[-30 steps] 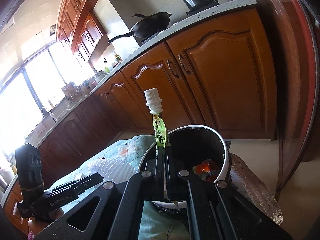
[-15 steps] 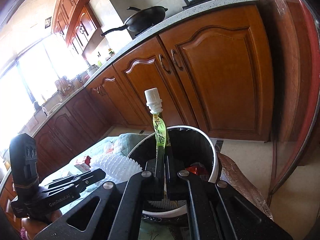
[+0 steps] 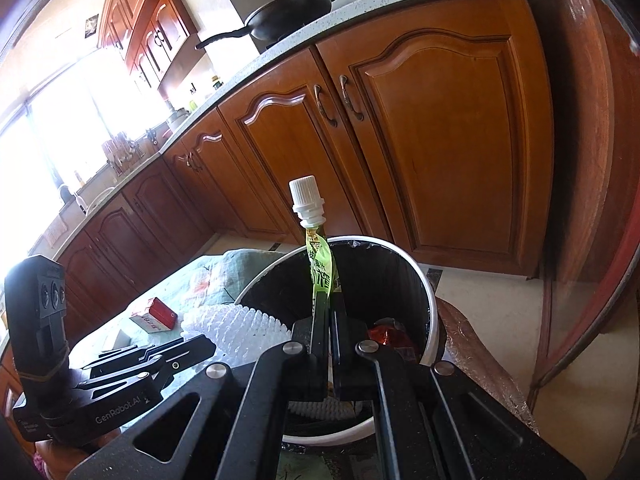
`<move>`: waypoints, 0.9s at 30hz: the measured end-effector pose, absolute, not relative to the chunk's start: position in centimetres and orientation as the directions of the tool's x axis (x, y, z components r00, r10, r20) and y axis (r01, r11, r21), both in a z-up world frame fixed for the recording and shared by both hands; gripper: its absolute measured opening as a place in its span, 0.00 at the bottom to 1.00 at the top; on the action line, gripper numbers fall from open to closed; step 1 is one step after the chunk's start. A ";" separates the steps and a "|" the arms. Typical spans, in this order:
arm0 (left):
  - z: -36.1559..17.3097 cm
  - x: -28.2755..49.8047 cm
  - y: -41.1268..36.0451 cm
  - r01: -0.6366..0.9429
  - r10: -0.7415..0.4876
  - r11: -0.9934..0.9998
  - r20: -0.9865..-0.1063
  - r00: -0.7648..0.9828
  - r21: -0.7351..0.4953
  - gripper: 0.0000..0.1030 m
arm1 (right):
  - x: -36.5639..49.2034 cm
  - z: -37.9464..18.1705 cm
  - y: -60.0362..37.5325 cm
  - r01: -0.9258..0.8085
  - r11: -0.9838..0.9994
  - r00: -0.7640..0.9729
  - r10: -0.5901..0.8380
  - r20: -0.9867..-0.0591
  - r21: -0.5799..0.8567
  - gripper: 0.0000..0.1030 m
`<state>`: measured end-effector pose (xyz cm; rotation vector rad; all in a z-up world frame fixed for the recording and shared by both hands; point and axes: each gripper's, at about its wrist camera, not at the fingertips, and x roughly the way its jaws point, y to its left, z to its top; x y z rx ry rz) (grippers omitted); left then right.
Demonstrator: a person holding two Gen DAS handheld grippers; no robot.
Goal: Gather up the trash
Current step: 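Carry the foam net and green pouch over the bin and open both tools, then move both open tools back toward the sponge and milk carton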
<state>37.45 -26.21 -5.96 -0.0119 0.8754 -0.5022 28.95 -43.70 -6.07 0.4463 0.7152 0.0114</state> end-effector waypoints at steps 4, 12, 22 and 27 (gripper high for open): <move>-6.1 37.5 -26.2 0.413 -0.426 0.885 -0.730 0.535 -0.214 0.18 | 29.3 -6.5 -43.7 0.145 0.908 0.748 0.159 -0.644 0.393 0.01; -5.6 37.0 -25.5 0.393 -0.408 0.897 -0.716 0.566 -0.201 0.61 | 29.3 -7.0 -44.1 0.157 0.885 0.738 0.190 -0.647 0.438 0.51; -5.2 35.4 -22.8 0.379 -0.398 0.905 -0.700 0.593 -0.194 0.62 | 28.3 -5.9 -42.6 0.127 0.877 0.758 0.216 -0.616 0.464 0.62; -5.3 34.6 -20.4 0.347 -0.380 0.917 -0.699 0.606 -0.197 0.63 | 28.4 -5.4 -40.7 0.092 0.878 0.756 0.245 -0.607 0.470 0.65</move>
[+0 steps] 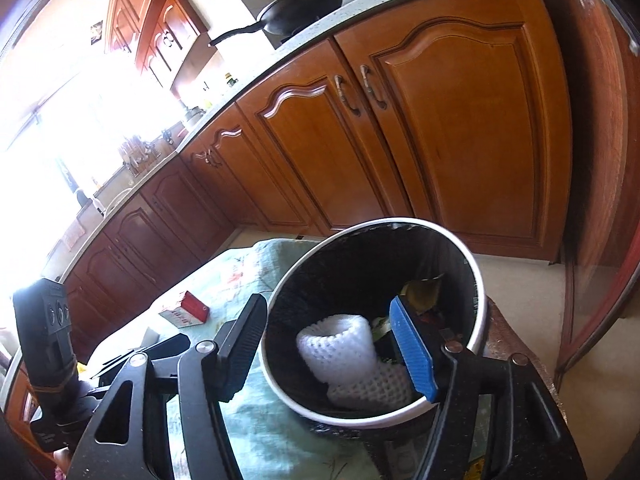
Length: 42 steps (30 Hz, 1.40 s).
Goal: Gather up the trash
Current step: 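Move both open tools back toward the sponge and milk carton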
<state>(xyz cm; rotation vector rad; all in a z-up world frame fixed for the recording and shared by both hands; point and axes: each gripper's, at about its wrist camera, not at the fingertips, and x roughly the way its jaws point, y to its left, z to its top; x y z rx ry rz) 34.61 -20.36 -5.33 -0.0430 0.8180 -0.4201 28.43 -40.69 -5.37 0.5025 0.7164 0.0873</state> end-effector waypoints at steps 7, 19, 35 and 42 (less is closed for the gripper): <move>-5.7 34.0 -16.1 0.280 -0.350 0.935 -0.700 0.622 -0.219 0.63 | 29.2 -5.0 -37.1 0.031 0.883 0.741 0.294 -0.604 0.469 0.65; -7.0 32.8 -8.0 0.135 -0.288 0.955 -0.710 0.642 -0.265 0.64 | 31.0 -5.5 -30.4 -0.076 0.877 0.683 0.393 -0.616 0.475 0.73; -7.6 33.1 1.3 -0.051 -0.136 0.972 -0.725 0.675 -0.230 0.76 | 35.8 -5.9 -21.2 -0.380 0.858 0.534 0.509 -0.674 0.347 0.90; -8.8 36.3 3.1 -0.084 -0.085 0.980 -0.757 0.647 -0.182 0.81 | 39.8 -7.1 -17.7 -0.500 0.834 0.449 0.479 -0.754 0.232 0.91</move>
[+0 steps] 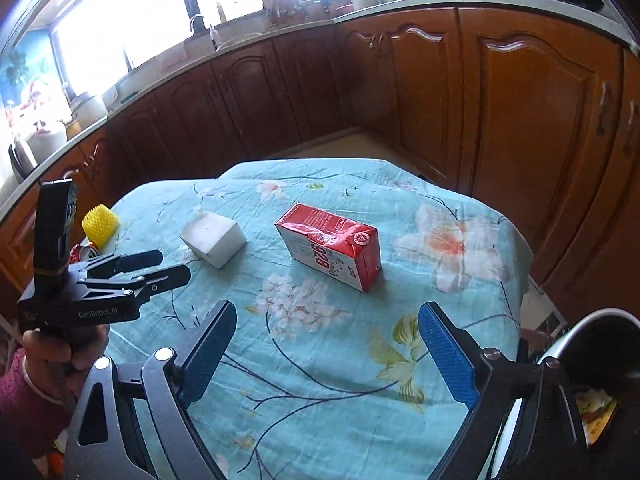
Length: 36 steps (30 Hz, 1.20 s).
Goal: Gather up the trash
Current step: 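Move both open tools back toward the sponge and milk carton, then grasp the white sponge with the left tool while the right tool grasps the red-white carton, then carry the sponge and carton over the bin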
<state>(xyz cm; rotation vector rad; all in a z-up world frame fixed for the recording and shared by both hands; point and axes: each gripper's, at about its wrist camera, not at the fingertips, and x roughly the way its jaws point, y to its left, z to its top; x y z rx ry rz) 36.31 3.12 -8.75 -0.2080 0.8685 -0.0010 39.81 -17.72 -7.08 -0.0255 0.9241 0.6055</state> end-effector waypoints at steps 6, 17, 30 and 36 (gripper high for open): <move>-9.4 39.6 4.0 -0.077 -0.077 0.984 -0.775 0.627 -0.160 0.81 | 42.7 -8.4 -15.4 -0.565 0.811 0.414 0.438 -0.798 0.152 0.91; -11.4 42.5 3.3 -0.043 -0.040 0.996 -0.787 0.616 -0.084 0.88 | 45.7 -10.3 -13.8 -0.602 0.787 0.381 0.435 -0.816 0.139 0.85; -10.6 38.0 0.5 0.101 -0.125 0.992 -0.730 0.672 -0.077 0.68 | 39.0 -8.7 -16.2 -0.505 0.838 0.432 0.454 -0.779 0.207 0.35; -10.0 32.8 -2.9 0.333 -0.298 0.938 -0.711 0.637 -0.094 0.68 | 34.4 -8.5 -21.0 -0.356 0.883 0.459 0.450 -0.766 0.305 0.34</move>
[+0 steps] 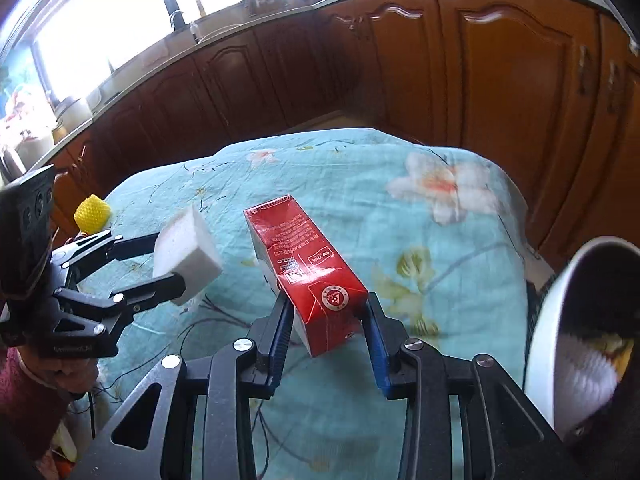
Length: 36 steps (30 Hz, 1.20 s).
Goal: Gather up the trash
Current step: 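Carry the sponge and carton over the bin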
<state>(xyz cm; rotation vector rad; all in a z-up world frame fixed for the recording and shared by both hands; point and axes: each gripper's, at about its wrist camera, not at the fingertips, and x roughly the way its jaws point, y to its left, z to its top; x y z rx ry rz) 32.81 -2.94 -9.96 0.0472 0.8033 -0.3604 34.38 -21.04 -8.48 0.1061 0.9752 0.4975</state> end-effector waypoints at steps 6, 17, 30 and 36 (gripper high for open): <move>-10.1 29.7 -4.4 0.388 -0.347 0.914 -0.723 0.598 -0.118 0.69 | 30.5 -7.9 -25.6 -0.224 0.910 0.526 0.413 -0.743 0.348 0.34; -8.0 27.2 -7.6 0.326 -0.313 0.937 -0.713 0.627 -0.124 0.68 | 25.2 -5.5 -29.9 -0.117 0.921 0.631 0.359 -0.688 0.373 0.33; -6.4 26.2 -15.0 0.395 -0.345 0.914 -0.692 0.634 -0.094 0.68 | 22.2 -4.5 -35.2 -0.019 0.932 0.685 0.275 -0.674 0.361 0.33; -6.2 27.2 -16.7 0.390 -0.355 0.914 -0.687 0.634 -0.112 0.69 | 21.7 -4.5 -36.7 0.023 0.934 0.699 0.240 -0.674 0.356 0.32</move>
